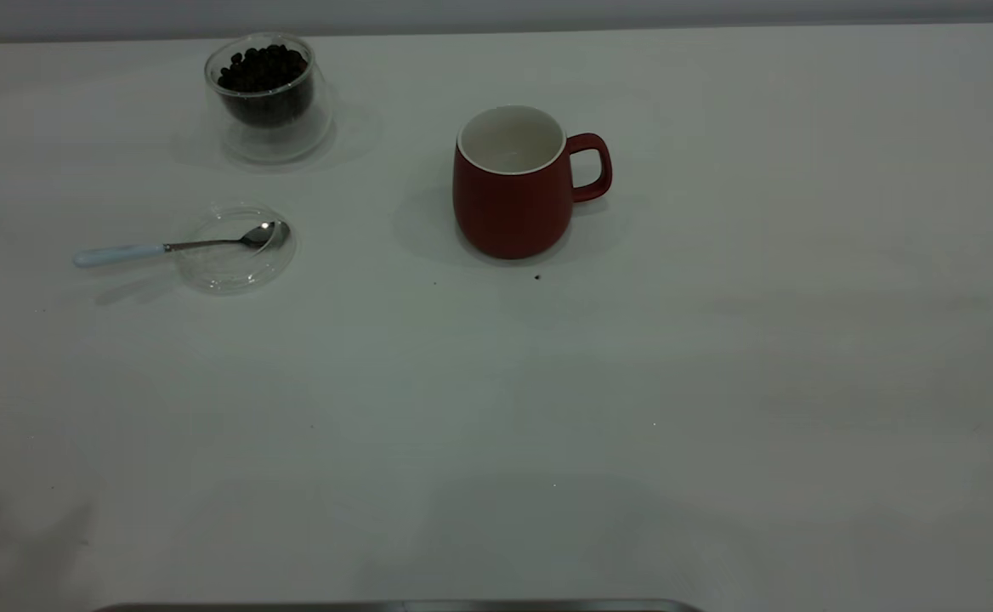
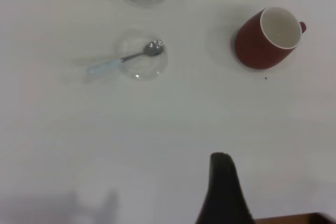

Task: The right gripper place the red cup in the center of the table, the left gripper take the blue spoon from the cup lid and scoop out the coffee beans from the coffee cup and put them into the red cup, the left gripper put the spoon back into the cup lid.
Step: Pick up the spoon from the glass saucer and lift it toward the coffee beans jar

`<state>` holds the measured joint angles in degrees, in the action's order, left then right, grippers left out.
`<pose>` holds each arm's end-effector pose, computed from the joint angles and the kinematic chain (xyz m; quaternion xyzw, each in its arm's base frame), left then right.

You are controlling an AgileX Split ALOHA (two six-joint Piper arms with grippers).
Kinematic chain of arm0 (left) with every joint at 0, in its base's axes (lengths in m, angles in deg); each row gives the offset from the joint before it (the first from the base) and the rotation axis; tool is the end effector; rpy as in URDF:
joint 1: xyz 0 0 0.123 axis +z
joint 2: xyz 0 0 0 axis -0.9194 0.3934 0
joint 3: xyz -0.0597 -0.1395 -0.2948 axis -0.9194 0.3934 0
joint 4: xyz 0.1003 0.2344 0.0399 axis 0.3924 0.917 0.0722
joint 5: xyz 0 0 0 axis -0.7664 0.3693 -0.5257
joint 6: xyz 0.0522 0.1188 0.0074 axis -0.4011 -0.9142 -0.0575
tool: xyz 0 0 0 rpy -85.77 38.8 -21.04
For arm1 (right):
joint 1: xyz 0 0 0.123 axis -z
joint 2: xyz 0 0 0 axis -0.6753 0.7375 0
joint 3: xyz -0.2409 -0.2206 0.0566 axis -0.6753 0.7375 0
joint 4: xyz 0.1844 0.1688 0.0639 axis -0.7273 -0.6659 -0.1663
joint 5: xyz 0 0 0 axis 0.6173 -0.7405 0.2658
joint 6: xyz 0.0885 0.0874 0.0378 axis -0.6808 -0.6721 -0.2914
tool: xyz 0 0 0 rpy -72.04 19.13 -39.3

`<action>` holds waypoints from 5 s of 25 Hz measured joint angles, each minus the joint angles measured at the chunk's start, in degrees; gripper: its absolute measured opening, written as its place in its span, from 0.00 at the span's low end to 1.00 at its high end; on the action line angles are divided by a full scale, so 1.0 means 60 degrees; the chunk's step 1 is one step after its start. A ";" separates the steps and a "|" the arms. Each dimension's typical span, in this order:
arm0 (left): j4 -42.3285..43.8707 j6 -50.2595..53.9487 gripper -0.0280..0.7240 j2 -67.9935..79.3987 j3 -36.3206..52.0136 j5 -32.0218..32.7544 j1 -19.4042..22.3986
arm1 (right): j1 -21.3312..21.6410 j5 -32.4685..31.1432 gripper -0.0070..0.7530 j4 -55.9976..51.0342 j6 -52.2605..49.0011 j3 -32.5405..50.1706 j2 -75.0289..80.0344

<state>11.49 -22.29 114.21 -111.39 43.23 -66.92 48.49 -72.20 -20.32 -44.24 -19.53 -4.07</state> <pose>0.1449 -0.0317 0.3267 -0.0429 0.9038 -0.1534 0.3972 -0.0145 0.0112 0.2475 -0.0300 0.8707 -0.0260 0.4903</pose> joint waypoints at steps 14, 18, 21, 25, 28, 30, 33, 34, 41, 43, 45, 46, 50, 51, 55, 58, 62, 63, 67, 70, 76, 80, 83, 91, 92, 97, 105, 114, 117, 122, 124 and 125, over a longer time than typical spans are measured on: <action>-0.2553 -0.1745 0.82 0.6419 -0.3309 0.0301 0.1659 | 0.0000 0.0000 0.79 0.0000 0.0000 0.0000 0.0000; -0.3654 -0.2902 0.82 0.7545 -0.3557 0.0575 0.2668 | 0.0000 0.0000 0.79 0.0000 0.0000 0.0000 0.0000; -0.3964 -0.3870 0.82 0.8255 -0.3565 0.1141 0.3420 | 0.0000 0.0000 0.79 0.0000 0.0000 0.0000 0.0000; -0.4068 -0.4957 0.82 0.9162 -0.3565 0.1510 0.4306 | 0.0000 0.0000 0.79 0.0000 0.0000 0.0000 0.0000; -0.4078 -0.5475 0.82 0.9783 -0.3598 0.1510 0.4719 | 0.0000 0.0000 0.79 0.0000 0.0000 0.0000 0.0000; -0.4101 -0.5758 0.82 1.0244 -0.3616 0.1510 0.4852 | 0.0000 0.0000 0.79 0.0000 0.0000 0.0000 0.0000; -0.4129 -0.6295 0.82 1.0971 -0.3622 0.1510 0.4902 | 0.0000 0.0000 0.79 0.0000 0.0000 0.0000 0.0000; -0.4129 -0.6412 0.82 1.1259 -0.3622 0.1497 0.4902 | 0.0000 0.0000 0.79 0.0000 0.0000 0.0000 0.0000; -0.4523 -0.7474 0.82 1.3028 -0.3649 0.0902 0.4912 | 0.0000 0.0000 0.79 0.0000 0.0000 0.0000 0.0000; -0.4967 -0.8034 0.82 1.3469 -0.3669 0.0894 0.4912 | 0.0000 0.0000 0.79 0.0000 0.0000 0.0000 0.0000; -0.5443 -0.8687 0.82 1.3907 -0.3688 0.0864 0.4912 | 0.0000 0.0000 0.79 0.0000 0.0000 0.0000 0.0000; -0.5758 -0.8970 0.82 1.4131 -0.3688 0.0817 0.4912 | 0.0000 0.0000 0.79 0.0000 0.0000 0.0000 0.0000; -0.7194 -1.0413 0.82 1.4813 -0.3688 0.0750 0.4912 | 0.0000 0.0000 0.79 0.0000 0.0000 0.0000 0.0000; -0.7491 -1.0701 0.82 1.4955 -0.3707 0.0750 0.4912 | 0.0000 0.0000 0.79 0.0000 0.0000 0.0000 0.0000; -0.8534 -1.1393 0.82 1.5507 -0.3717 0.0812 0.4912 | 0.0000 0.0000 0.79 0.0000 0.0000 0.0000 0.0000; -0.8945 -1.1734 0.82 1.5893 -0.3717 0.1024 0.4912 | 0.0000 0.0000 0.79 0.0000 0.0000 0.0000 0.0000; -0.9607 -1.2215 0.82 1.6245 -0.3717 0.1399 0.4912 | 0.0000 0.0000 0.79 0.0000 0.0000 0.0000 0.0000; -0.9782 -1.2347 0.82 1.6285 -0.3717 0.1518 0.4912 | 0.0000 0.0000 0.79 0.0000 0.0000 0.0000 0.0000; -1.0147 -1.2634 0.82 1.6359 -0.3717 0.1685 0.4912 | 0.0000 0.0000 0.79 -0.0009 0.0000 0.0000 0.0000; -1.0269 -1.2675 0.82 1.6359 -0.3717 0.1720 0.4912 | 0.0000 0.0000 0.79 -0.0009 0.0000 0.0000 0.0000; -1.0316 -1.2720 0.82 1.6367 -0.3717 0.1685 0.4653 | 0.0000 0.0000 0.79 -0.0009 0.0000 0.0000 0.0000; -1.0358 -1.2731 0.82 1.6488 -0.3717 0.1489 0.4329 | 0.0000 0.0000 0.79 -0.0009 0.0009 0.0000 0.0000; -1.0564 -1.2804 0.82 1.6635 -0.3717 0.1422 0.4272 | 0.0000 0.0000 0.79 -0.0009 0.0009 0.0000 0.0000; -1.1282 -1.3039 0.79 1.7073 -0.3742 0.2021 0.4272 | 0.0000 0.0000 0.79 -0.0009 0.0009 0.0000 0.0000; -1.1282 -1.3058 0.77 1.7114 -0.3745 0.2112 0.4272 | 0.0000 0.0000 0.79 -0.0009 0.0009 0.0000 0.0000; -1.1312 -1.3066 0.64 1.7174 -0.3770 0.2214 0.4272 | 0.0000 0.0000 0.79 -0.0009 0.0009 0.0000 0.0000; -1.1323 -1.3126 0.34 1.7221 -0.3782 0.2227 0.4272 | 0.0000 0.0000 0.79 -0.0009 0.0009 0.0000 0.0000; -1.1323 -1.3190 0.20 1.7221 -0.3782 0.2226 0.4272 | 0.0000 0.0000 0.79 -0.0009 0.0009 0.0000 0.0000; -1.1323 -1.3159 0.20 1.7221 -0.3782 0.2316 0.4272 | 0.0000 0.0000 0.79 -0.0009 0.0009 0.0000 0.0000; -1.1323 -1.3047 0.20 1.7221 -0.3782 0.2542 0.4272 | 0.0000 0.0000 0.79 -0.0009 0.0009 0.0000 0.0000; -1.1323 -1.2945 0.20 1.7221 -0.3782 0.2542 0.4272 | 0.0000 0.0000 0.79 -0.0009 0.0009 0.0000 0.0000; -1.1323 -1.2907 0.20 1.7221 -0.3782 0.2542 0.4272 | 0.0000 0.0000 0.79 -0.0009 0.0009 0.0000 0.0000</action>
<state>-56.45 -99.73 217.54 -134.08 58.48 -41.29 48.49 -72.20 -20.37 -44.18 -19.53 -4.07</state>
